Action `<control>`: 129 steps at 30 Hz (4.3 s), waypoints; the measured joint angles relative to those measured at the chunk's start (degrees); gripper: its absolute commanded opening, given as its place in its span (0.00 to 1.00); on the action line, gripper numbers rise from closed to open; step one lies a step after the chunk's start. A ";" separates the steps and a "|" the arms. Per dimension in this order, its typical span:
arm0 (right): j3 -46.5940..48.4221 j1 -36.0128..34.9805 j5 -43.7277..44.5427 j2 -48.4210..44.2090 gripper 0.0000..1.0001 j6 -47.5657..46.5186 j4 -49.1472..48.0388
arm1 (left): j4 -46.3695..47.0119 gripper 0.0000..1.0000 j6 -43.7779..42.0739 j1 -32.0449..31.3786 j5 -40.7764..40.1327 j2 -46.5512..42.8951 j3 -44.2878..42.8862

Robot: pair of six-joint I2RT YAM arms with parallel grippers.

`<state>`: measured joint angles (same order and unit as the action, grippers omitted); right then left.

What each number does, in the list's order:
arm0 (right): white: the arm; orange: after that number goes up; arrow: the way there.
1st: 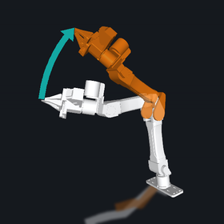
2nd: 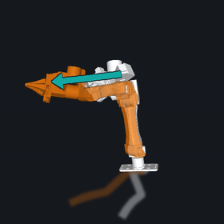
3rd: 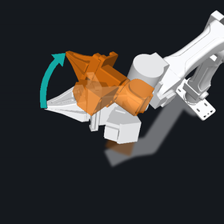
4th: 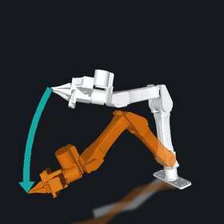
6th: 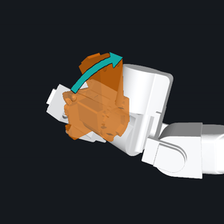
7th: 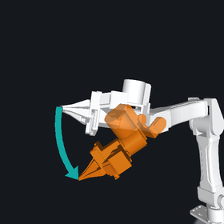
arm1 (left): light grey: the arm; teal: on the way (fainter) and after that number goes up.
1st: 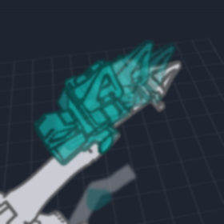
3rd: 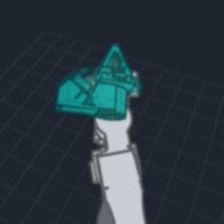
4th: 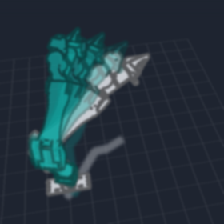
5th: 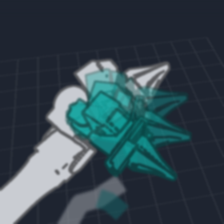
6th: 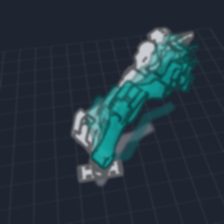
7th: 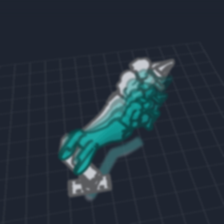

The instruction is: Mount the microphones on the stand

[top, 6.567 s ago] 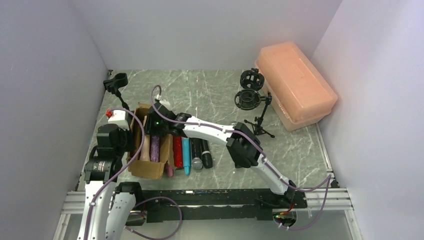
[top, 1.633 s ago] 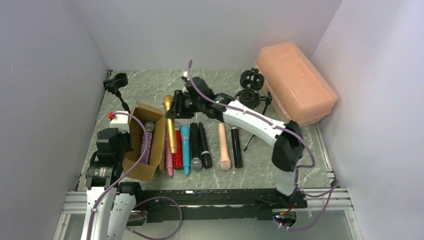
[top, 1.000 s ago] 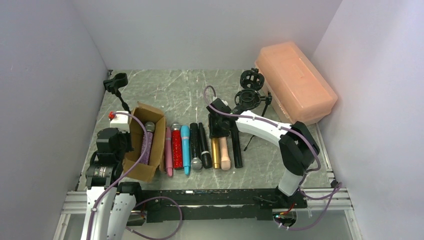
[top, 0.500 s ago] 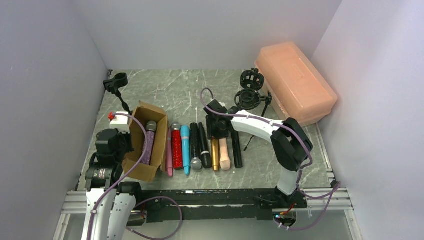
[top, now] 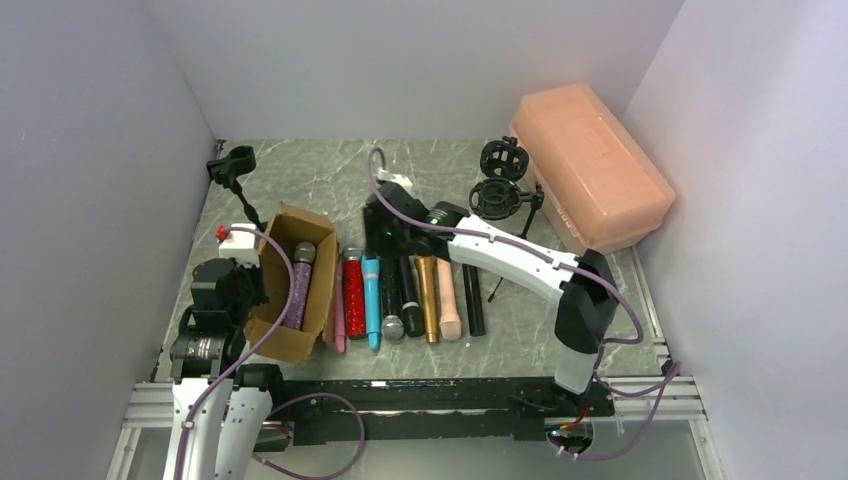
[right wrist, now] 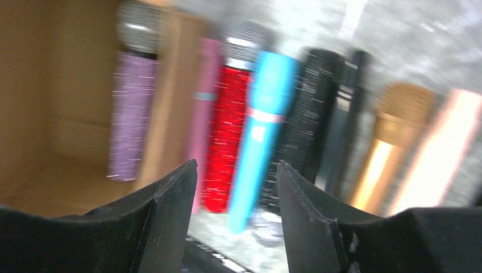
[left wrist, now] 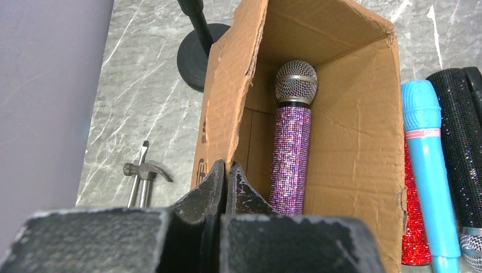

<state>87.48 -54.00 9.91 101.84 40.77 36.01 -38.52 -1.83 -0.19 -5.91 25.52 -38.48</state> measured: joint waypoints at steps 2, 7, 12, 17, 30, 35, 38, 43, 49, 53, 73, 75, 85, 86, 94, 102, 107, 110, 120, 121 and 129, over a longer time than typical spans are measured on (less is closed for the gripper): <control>7.34 -2.86 -0.55 1.62 0.57 0.74 0.90 | 0.00 0.00 0.85 0.00 0.00 -0.20 0.00; 28.09 -8.02 -5.20 12.15 0.58 2.36 -0.07 | 0.11 0.00 2.93 -0.02 -0.39 -0.28 0.00; 39.60 -9.75 -9.57 25.14 0.59 3.61 1.51 | 0.02 0.00 4.81 -0.02 -1.03 0.09 -0.24; 41.42 -9.57 -11.63 33.97 0.60 4.28 5.01 | 0.02 0.00 6.32 -0.02 -1.16 0.24 -0.94; 44.00 -8.79 -13.07 39.01 0.63 7.06 3.76 | -2.99 0.00 9.25 -0.22 3.82 0.48 -3.50; 45.40 -8.20 -13.07 41.94 0.62 8.87 2.51 | -3.58 0.00 10.27 -0.26 5.14 0.61 -3.67; 45.38 -8.09 -13.33 42.86 0.57 9.92 1.75 | -4.33 0.00 10.58 -0.28 5.97 0.63 -3.67; 45.20 -8.07 -13.38 42.95 0.42 10.88 -0.28 | -4.17 0.00 10.56 -0.28 6.27 0.72 -3.72; 34.25 -7.41 -14.10 37.83 0.18 11.85 -10.27 | -4.11 0.00 9.42 -0.28 6.03 0.02 -3.87; 28.92 -6.67 -15.65 33.18 0.11 11.67 -14.69 | -2.71 0.00 7.54 -0.55 5.95 -1.79 -3.56; 21.44 -1.27 -24.13 12.76 0.07 4.55 -18.10 | 2.34 0.00 2.84 -0.72 -0.07 -2.78 -1.07; 19.43 1.31 -24.61 10.08 0.07 4.28 -17.20 | 2.34 0.00 2.84 -0.72 -0.20 -2.78 -1.07; 7.85 8.96 -22.86 6.25 0.05 -0.22 -9.14 | 2.27 0.00 0.31 -0.76 -1.44 -2.69 -1.07; 6.05 8.85 -22.71 6.25 0.04 -0.61 -8.11 | 2.25 0.00 0.22 -0.76 -1.46 -2.67 -1.07; 0.22 8.85 -21.70 5.95 0.05 -2.45 -2.03 | 1.81 0.00 -0.35 -0.76 -1.46 -2.05 -1.07; -2.08 9.90 -21.66 3.87 0.12 -5.22 1.18 | 1.84 0.00 -0.55 -0.76 -1.44 -2.05 -1.07; -3.45 10.56 -21.64 4.00 0.29 -6.56 3.23 | 1.81 0.00 -0.55 -0.76 -1.42 -2.05 -1.07; -3.45 10.60 -21.53 4.42 0.35 -7.04 3.54 | 1.81 0.00 -0.50 -0.79 -1.22 -2.05 -1.07; -3.26 10.58 -21.05 7.78 0.55 -7.28 3.50 | 1.40 0.00 0.11 -0.79 0.48 -1.81 -1.07; -3.23 10.58 -20.90 7.78 0.55 -7.28 3.48 | 1.36 0.00 0.13 -0.79 0.52 -1.70 -1.07; -1.53 9.64 -19.74 8.24 0.61 -7.23 4.28 | 1.38 0.00 0.13 -0.79 0.50 -0.55 -1.05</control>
<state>85.95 -44.36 -9.82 110.08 33.54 40.29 -37.15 -1.69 -0.97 -5.41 24.97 -39.53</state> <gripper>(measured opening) 0.598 0.022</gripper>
